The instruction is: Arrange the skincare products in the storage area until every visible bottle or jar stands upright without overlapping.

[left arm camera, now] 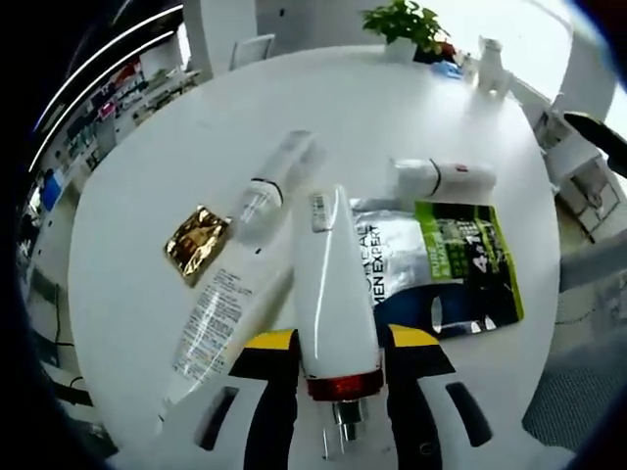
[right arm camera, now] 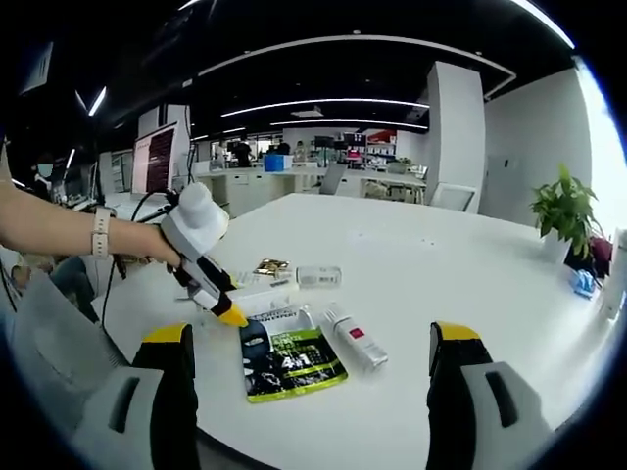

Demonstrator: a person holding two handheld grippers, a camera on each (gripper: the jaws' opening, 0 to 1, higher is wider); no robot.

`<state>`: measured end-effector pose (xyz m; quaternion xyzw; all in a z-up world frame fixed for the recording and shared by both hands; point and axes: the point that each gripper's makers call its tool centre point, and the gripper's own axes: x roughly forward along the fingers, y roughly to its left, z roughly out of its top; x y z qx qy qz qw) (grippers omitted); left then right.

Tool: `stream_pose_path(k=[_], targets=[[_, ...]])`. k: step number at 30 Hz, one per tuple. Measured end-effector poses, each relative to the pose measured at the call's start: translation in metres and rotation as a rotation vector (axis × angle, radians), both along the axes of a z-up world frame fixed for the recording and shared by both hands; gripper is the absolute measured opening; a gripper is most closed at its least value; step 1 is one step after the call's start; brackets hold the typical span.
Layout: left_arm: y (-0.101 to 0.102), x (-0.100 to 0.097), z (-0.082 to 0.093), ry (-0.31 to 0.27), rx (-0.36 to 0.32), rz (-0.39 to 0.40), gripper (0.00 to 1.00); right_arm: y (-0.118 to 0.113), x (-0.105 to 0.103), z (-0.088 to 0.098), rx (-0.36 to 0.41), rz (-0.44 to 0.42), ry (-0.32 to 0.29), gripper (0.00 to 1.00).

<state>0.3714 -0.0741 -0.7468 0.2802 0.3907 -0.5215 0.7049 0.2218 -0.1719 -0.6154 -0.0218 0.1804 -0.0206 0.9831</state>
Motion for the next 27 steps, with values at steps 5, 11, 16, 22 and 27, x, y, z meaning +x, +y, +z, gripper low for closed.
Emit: stream_pose_path(k=[5,11,16,22,27], targets=[[-0.001,-0.001,0.000,-0.005,0.001,-0.027,0.30,0.000,0.000,-0.001,0.004,0.003,0.004,1.00],[-0.001,0.003,0.000,0.004,0.006,-0.013,0.27,0.001,0.000,-0.001,0.001,0.019,0.008,0.99],[0.001,0.004,0.000,0.004,0.035,-0.025,0.26,0.003,-0.002,0.002,-0.003,0.048,0.013,0.89],[0.008,0.010,0.004,-0.065,0.081,-0.083,0.26,0.003,0.000,-0.004,-0.045,0.123,0.070,0.82],[0.016,0.016,0.011,-0.121,0.099,-0.119,0.26,0.009,0.006,-0.003,-0.054,0.169,0.072,0.65]])
